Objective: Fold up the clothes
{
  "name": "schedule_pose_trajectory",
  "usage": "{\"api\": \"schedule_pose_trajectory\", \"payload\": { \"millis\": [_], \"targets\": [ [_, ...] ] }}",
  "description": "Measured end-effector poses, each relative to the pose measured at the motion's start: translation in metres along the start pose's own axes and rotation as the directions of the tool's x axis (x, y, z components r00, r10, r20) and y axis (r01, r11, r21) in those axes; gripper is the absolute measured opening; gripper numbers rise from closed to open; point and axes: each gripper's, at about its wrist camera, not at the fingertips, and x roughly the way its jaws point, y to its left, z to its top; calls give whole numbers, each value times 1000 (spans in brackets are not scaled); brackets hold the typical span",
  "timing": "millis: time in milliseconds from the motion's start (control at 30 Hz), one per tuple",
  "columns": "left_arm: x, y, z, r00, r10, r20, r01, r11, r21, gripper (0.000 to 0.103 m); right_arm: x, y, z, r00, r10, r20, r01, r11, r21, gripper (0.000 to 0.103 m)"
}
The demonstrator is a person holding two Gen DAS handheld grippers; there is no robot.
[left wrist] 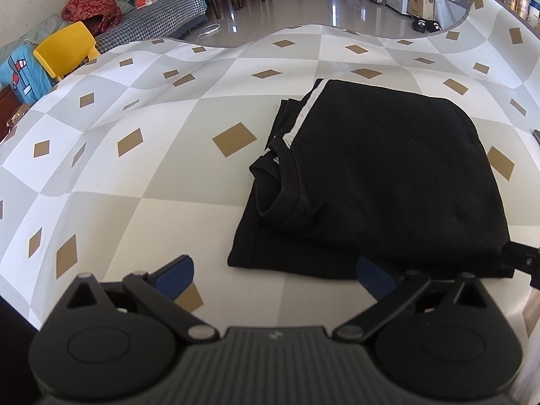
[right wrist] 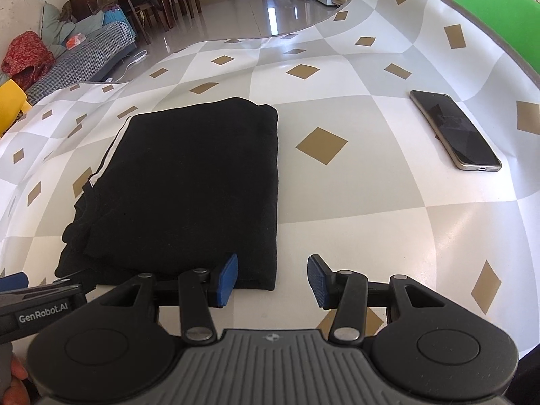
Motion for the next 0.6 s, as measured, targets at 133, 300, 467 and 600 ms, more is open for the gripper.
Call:
{"api": "schedule_pose_trajectory", "payload": {
  "millis": [133, 300, 467, 600],
  "targets": [
    [-3, 2, -5, 1000, -27, -11, 26, 1000, -3, 103, -1, 1, -2, 1000, 1, -8, -1, 1000, -3, 45],
    [-4, 1, -10, 999, -40, -19, 40, 999, 1, 103, -4, 4, -4, 1000, -4, -11, 4, 1000, -17, 45],
    [-9, 3, -12, 998, -57, -10, 57, 998, -16, 103, -8, 6, -7, 1000, -5, -16, 4, 999, -32, 45],
    [-12, 3, -14, 999, -44, -10, 44, 999, -13, 103, -12, 8, -11, 999, 18, -28, -19, 999, -33, 45]
  ]
}}
